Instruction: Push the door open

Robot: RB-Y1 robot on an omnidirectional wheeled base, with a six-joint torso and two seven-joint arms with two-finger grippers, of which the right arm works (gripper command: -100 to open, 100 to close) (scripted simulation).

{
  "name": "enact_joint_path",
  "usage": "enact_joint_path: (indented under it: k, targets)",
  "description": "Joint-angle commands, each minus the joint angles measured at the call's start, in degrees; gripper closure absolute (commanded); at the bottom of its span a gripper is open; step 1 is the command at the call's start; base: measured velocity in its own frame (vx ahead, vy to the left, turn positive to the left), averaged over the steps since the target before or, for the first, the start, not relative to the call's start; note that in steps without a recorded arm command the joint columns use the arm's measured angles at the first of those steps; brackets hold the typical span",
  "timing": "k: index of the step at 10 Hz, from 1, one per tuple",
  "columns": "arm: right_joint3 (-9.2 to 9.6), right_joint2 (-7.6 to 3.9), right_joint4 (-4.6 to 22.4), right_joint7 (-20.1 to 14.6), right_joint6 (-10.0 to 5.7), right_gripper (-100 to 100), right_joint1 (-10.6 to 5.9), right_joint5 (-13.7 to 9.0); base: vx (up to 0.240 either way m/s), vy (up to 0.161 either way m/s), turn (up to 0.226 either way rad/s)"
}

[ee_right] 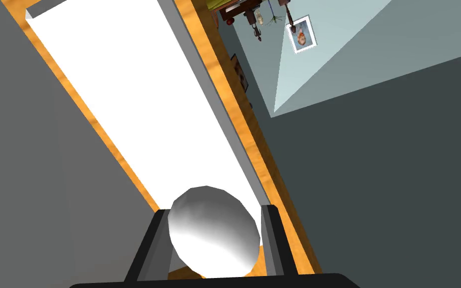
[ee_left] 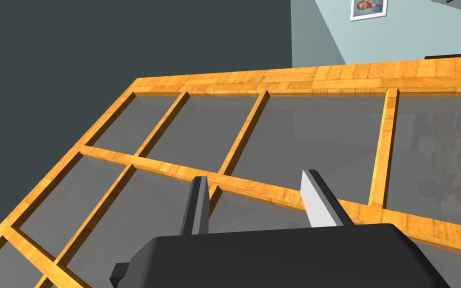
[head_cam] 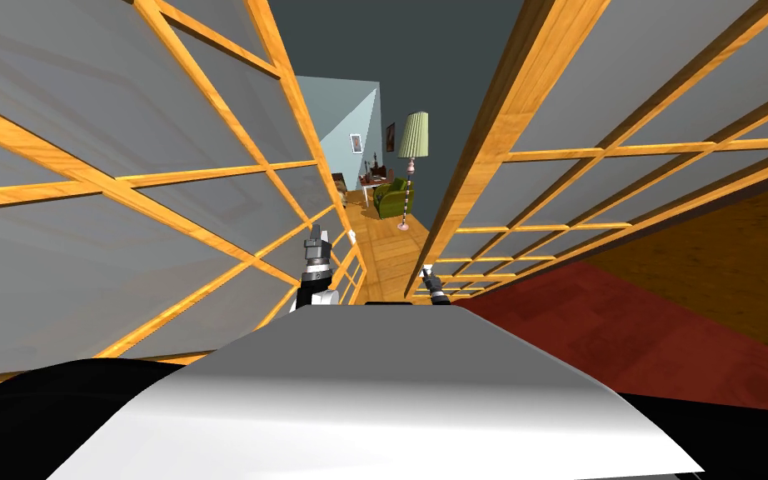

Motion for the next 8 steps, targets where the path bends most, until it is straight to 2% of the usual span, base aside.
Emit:
enact_joint_path:
  k: [1, 3, 6, 8]
  targets:
    - [-0.32, -0.42, -0.31, -1.77, 0.0, 100, -0.22, -0.78, 0.038, 0.001, -0.014]
    - [0.51, -0.54, 0.15, -5.36, 0.06, 100, -0.72, -2.54, 0.051, -0.004, -0.046]
    - [0.92, -0.6, 0.38, -8.33, 0.08, 100, -0.96, -3.42, 0.039, -0.005, -0.015]
    - [1.85, -0.7, 0.88, -12.14, 0.14, 100, -1.52, -5.39, 0.052, -0.009, -0.035]
